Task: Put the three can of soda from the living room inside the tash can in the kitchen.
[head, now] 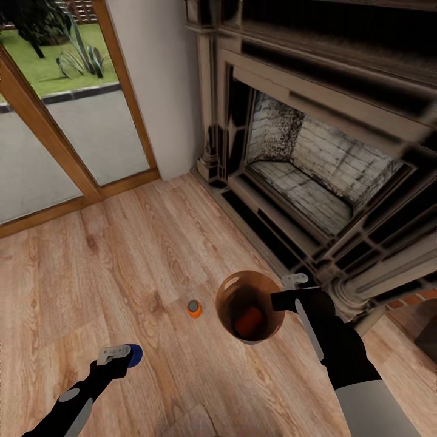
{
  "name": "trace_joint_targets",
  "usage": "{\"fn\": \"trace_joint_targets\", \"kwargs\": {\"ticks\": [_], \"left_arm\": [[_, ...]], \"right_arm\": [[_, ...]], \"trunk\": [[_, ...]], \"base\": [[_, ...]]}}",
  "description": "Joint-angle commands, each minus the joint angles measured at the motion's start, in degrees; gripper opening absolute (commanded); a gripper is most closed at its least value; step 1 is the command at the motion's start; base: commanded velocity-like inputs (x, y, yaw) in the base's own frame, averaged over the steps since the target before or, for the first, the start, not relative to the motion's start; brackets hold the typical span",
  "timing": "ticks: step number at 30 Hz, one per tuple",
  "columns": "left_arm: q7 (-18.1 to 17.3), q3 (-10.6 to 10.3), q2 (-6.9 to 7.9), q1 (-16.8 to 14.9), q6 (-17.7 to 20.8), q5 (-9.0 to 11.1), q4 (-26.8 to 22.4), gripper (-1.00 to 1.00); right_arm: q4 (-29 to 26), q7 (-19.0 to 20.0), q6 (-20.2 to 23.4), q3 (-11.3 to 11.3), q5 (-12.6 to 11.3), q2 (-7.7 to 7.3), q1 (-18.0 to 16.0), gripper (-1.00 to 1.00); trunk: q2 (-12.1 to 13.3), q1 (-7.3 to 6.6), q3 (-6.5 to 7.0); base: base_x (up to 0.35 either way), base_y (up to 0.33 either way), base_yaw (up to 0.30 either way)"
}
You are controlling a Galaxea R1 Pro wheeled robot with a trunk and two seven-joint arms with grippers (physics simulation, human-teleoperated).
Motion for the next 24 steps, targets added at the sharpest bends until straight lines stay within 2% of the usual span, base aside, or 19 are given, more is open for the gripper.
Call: {"fn": "trace_joint_targets", "kwargs": {"ticks": [1,24], "left_arm": [[-0.03,0.0,-0.03,0.0,0.0,0.0,0.01,-1.0],[-0.03,-0.02,0.01,0.0,0.0,0.0,-0.08,-1.0]], "right_arm": [[-0.01,0.21,0.0,0.01,-0.92,0.01,-0.01,-1.0],[-0.01,0.21,0.0,0.02,-0.92,0.01,-0.01,-1.0]], "trunk": [[0.42,-0.23,0.19],[9.64,-5.28,4.32]], "base": [[0.0,0.0,0.0],[0.0,0.0,0.0]]}}
